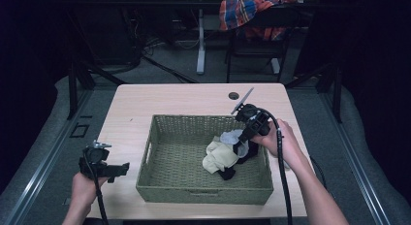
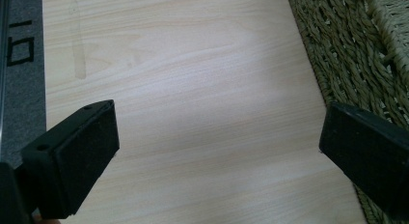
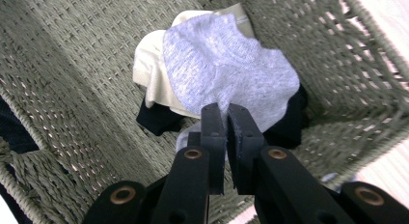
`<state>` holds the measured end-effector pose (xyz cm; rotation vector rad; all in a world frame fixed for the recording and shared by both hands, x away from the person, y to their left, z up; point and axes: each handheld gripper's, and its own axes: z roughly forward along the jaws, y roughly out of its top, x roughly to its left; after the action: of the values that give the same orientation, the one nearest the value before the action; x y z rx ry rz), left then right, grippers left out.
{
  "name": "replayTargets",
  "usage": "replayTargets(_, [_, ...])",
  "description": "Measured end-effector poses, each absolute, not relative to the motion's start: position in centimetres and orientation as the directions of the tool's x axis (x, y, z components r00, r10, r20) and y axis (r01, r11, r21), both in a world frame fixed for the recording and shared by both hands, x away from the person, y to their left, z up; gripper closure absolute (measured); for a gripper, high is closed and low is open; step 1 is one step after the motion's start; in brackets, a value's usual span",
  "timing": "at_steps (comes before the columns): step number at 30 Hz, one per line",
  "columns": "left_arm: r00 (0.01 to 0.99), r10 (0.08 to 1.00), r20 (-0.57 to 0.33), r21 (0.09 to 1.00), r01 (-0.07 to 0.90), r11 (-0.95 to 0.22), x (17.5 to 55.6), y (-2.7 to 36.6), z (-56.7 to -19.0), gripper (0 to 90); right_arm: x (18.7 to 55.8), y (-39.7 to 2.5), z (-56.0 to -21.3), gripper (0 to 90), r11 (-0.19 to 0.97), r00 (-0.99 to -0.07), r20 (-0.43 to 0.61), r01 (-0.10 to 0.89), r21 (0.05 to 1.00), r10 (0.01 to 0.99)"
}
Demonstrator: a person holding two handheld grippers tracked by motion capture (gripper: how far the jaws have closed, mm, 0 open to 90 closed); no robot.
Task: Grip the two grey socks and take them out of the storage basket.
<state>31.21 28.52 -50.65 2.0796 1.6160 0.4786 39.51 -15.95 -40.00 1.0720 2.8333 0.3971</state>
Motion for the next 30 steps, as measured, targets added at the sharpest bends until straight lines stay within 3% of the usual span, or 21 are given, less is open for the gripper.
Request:
replayTargets(13, [0.250, 0.968, -0.008, 0.553, 0.808, -0.204, 31.3, 28.5, -50.6, 0.5, 40.7, -15.8, -36.8, 86.5, 0.713, -0.743, 0.011, 0.646, 0.271, 0.669])
replayTargets(30, [0.247, 0.969, -0.008, 0.556, 0.807, -0.201, 31.2, 28.6, -50.6, 0.5, 41.3, -18.9, -32.9, 86.4, 0.668, -0.697, -0.008, 0.684, 0.294, 0.717])
